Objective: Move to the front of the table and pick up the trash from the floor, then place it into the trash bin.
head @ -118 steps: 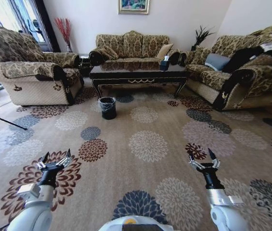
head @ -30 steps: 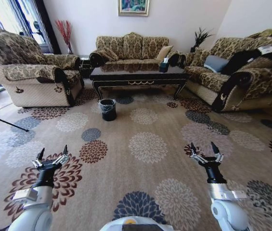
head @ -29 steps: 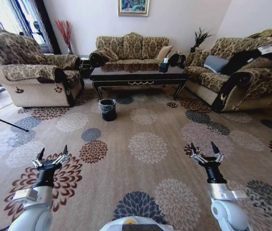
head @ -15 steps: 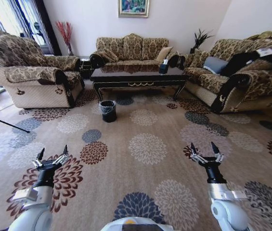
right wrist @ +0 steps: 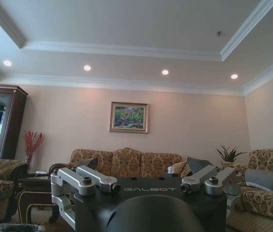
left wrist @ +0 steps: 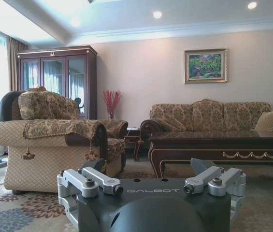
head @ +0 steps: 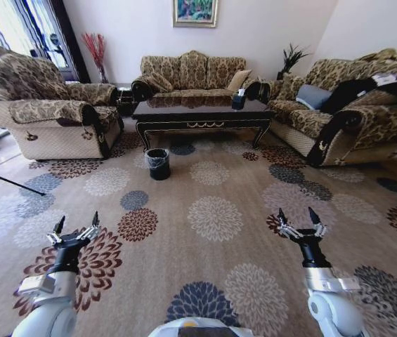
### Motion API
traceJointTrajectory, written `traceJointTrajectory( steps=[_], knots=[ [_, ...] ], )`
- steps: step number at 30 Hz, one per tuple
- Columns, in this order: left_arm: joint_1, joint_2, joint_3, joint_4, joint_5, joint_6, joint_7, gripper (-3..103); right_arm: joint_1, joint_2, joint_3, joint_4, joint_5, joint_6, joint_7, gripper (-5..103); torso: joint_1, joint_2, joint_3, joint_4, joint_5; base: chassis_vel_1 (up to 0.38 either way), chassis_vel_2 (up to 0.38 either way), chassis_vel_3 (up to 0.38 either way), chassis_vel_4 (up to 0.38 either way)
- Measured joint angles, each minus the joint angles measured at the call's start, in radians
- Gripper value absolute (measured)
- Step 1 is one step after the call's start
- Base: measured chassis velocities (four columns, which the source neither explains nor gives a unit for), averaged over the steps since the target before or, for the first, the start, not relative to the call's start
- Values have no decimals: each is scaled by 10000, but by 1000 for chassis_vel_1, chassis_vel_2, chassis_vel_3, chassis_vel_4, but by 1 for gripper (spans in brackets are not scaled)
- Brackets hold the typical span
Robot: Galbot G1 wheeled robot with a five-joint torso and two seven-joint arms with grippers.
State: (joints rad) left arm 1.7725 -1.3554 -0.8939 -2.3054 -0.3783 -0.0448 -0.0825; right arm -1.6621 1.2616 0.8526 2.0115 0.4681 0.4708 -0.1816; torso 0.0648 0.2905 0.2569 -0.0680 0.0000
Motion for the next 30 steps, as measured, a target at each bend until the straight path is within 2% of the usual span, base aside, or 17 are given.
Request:
traceJointTrajectory(
  steps=[30],
  knots=[
    [0,0,0,0,0,1,0,100,0,0,0,0,0,0,0,100,394,1145,750,0,0,0,0,0,0]
  ],
)
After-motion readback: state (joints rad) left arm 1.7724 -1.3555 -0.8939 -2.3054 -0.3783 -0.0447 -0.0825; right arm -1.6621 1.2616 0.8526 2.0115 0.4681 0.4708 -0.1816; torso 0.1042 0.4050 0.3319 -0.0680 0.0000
